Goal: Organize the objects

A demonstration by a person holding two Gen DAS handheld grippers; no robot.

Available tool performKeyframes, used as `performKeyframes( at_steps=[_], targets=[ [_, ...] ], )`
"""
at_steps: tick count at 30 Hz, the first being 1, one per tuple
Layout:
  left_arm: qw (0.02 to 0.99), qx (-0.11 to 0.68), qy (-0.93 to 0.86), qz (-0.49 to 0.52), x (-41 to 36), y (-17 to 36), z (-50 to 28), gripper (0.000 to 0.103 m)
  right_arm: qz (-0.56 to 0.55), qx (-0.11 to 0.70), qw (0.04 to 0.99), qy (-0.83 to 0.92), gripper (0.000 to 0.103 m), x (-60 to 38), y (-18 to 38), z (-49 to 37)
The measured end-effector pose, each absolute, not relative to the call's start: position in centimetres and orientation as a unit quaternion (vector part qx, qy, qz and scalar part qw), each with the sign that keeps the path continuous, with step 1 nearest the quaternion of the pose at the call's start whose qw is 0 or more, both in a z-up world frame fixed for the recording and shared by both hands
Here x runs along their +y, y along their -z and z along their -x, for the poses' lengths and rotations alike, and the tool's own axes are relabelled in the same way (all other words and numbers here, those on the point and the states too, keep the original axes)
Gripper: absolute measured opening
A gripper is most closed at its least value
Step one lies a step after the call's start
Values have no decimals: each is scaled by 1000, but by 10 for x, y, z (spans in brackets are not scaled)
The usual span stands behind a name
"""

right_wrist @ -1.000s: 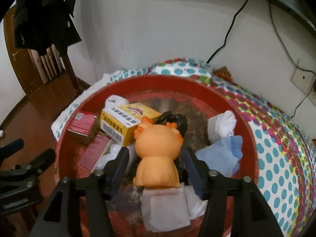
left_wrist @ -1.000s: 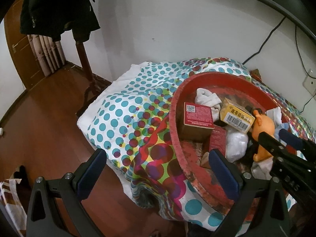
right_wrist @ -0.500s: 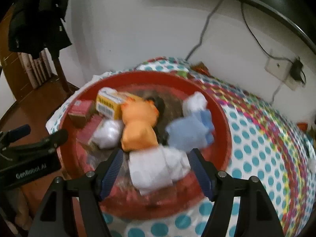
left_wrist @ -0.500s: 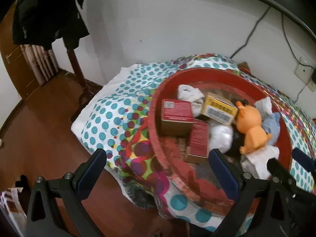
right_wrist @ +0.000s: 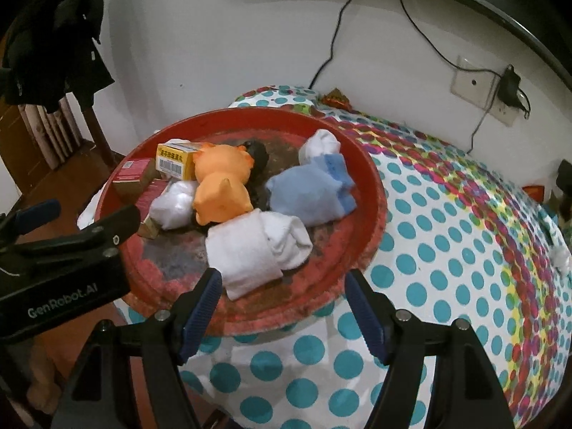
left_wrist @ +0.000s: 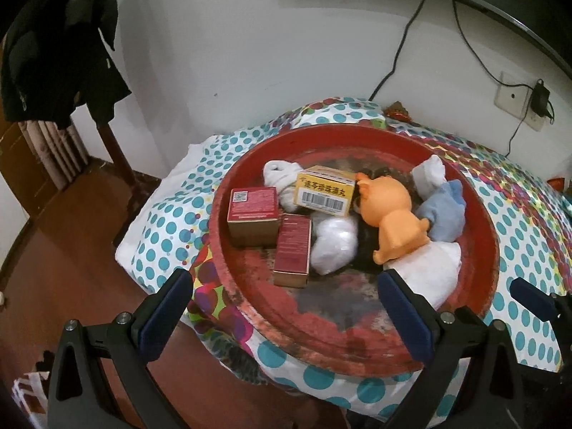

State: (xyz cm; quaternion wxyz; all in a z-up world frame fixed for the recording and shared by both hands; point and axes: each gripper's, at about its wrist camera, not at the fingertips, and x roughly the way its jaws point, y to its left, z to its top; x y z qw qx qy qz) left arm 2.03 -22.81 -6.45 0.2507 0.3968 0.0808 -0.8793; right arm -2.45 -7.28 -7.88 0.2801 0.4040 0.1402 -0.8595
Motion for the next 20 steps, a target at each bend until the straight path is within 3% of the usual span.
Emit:
performKeyframes(
  at_steps=[20],
  targets=[
    [243,90,886,-386,-227,64,-22,103,-405,145,284,857,73,-73,83,19]
  ],
)
